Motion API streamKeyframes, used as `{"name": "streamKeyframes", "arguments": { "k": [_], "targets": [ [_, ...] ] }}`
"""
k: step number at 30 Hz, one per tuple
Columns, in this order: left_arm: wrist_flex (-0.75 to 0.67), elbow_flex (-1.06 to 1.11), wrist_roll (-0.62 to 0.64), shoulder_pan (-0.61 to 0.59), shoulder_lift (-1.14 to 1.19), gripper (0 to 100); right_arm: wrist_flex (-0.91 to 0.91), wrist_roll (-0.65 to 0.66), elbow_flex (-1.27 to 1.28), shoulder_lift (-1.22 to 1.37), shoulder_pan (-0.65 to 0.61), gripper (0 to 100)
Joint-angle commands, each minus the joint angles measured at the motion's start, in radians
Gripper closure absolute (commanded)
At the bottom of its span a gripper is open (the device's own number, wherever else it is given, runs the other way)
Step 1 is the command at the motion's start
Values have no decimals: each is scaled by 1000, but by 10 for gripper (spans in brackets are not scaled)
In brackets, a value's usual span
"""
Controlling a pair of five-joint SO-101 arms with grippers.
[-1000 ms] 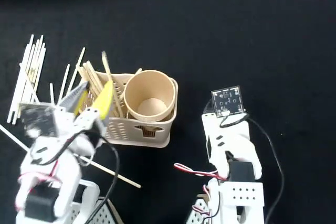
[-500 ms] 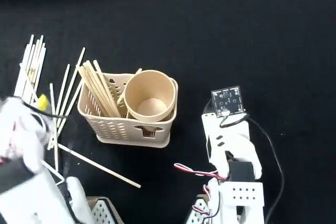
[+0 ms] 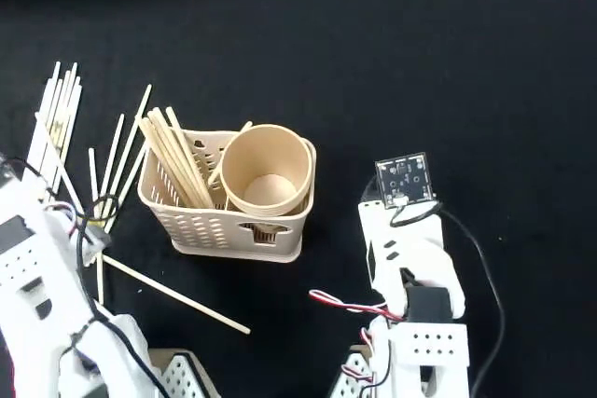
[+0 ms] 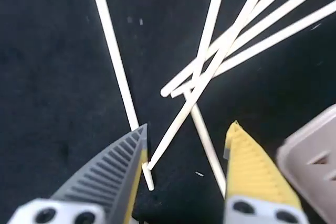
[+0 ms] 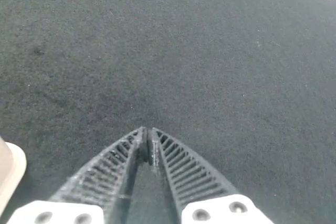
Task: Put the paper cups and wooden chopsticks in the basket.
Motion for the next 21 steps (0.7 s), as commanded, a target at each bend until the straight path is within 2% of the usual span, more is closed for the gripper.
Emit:
{"name": "streamKeyframes", "arguments": {
  "k": [1, 8, 11, 18, 21],
  "targets": [
    [-107, 85, -66, 8, 77, 761, -3, 8, -15, -8, -9, 985],
    [-287, 173, -87, 8, 210, 766, -3, 8, -13, -8, -9, 985],
    [-293, 162, -87, 7, 236, 773, -3, 8, -13, -8, -9, 984],
    [-292, 119, -87, 8, 239, 975, -3, 8, -12, -8, -11, 984],
    [-292, 101, -84, 8, 239, 962, -3, 8, -12, -8, -11, 984]
  ]
}}
